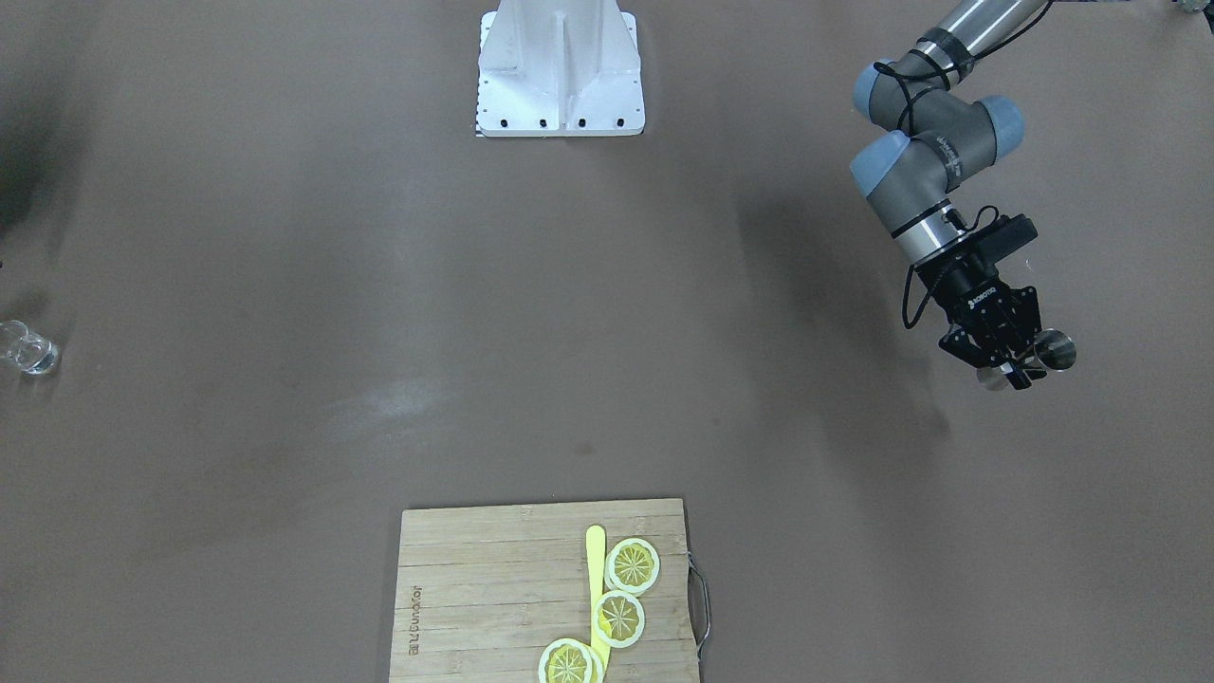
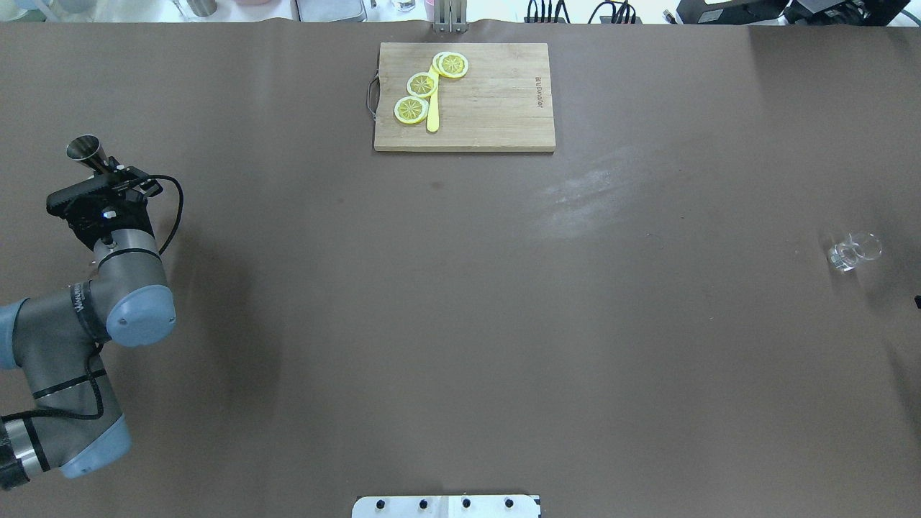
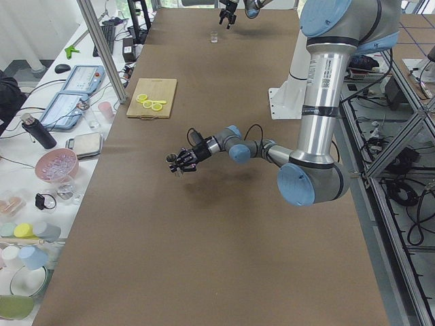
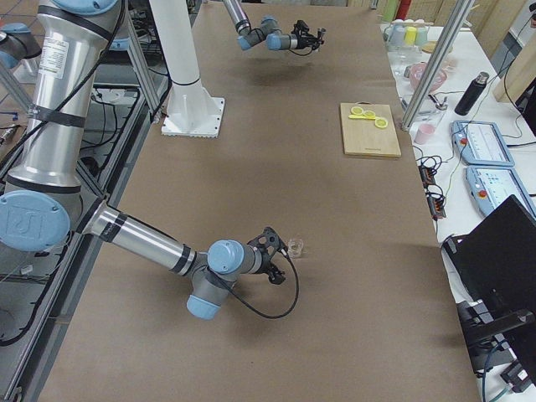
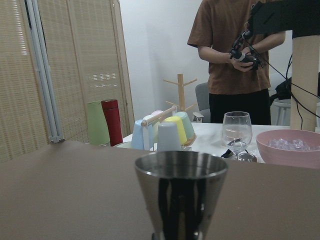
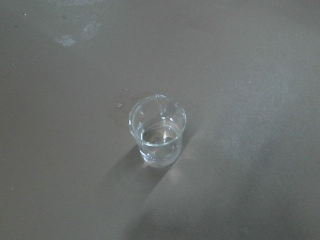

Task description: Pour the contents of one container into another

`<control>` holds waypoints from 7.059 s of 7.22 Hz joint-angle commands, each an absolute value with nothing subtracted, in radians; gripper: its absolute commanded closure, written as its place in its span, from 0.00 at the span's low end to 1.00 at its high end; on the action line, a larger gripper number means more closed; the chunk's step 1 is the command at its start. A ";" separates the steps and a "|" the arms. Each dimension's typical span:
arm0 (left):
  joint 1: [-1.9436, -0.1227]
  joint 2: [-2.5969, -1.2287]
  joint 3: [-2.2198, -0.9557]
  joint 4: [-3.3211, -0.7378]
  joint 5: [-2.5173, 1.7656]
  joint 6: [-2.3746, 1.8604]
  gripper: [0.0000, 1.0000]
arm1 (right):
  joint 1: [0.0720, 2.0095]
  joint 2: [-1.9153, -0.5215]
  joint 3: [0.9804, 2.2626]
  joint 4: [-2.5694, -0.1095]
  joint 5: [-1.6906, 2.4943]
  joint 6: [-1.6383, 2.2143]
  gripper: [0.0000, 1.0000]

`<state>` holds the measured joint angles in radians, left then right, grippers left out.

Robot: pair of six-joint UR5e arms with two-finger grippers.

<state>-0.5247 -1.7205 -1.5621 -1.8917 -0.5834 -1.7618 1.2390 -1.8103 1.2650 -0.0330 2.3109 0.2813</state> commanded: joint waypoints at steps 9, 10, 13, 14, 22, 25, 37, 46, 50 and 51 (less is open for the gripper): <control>-0.523 -1.761 -1.557 -1.891 -0.584 -1.770 0.52 | 1.335 -1.847 1.813 -1.500 2.405 0.264 0.00; -0.523 -1.761 -1.559 -1.891 -0.584 -1.770 0.51 | 1.383 -1.842 1.834 -1.641 2.402 0.264 0.00; -0.523 -1.761 -1.559 -1.891 -0.584 -1.770 0.50 | 1.537 -1.861 1.876 -1.735 2.355 0.262 0.00; -0.523 -1.761 -1.555 -1.891 -0.583 -1.770 0.43 | 1.537 -1.858 1.878 -1.732 2.295 0.259 0.00; -0.520 -1.749 -1.598 -1.888 -0.578 -1.760 0.03 | 1.562 -1.836 1.868 -1.686 2.263 -0.014 0.00; -0.520 -1.701 -1.696 -1.859 -0.595 -1.712 0.03 | 1.562 -1.841 1.852 -1.683 2.279 -0.005 0.00; -0.328 -1.600 -1.953 -1.996 -0.739 -1.289 0.03 | 1.563 -1.851 1.862 -1.697 2.307 -0.011 0.00; -0.498 -1.678 -2.003 -2.151 -1.271 -0.513 0.04 | 1.565 -1.852 1.861 -1.697 2.341 -0.011 0.00; -0.762 -1.674 -2.002 -2.138 -1.672 -0.274 0.04 | 1.565 -1.852 1.861 -1.697 2.341 -0.011 0.00; -0.835 -1.672 -2.000 -2.134 -1.759 -0.217 0.04 | 1.565 -1.853 1.861 -1.697 2.341 -0.011 0.00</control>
<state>-0.7438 -1.6743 -2.0020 -2.1391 -1.6387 -0.2857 1.5646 -1.8519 1.8607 -1.6966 2.3409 -0.0107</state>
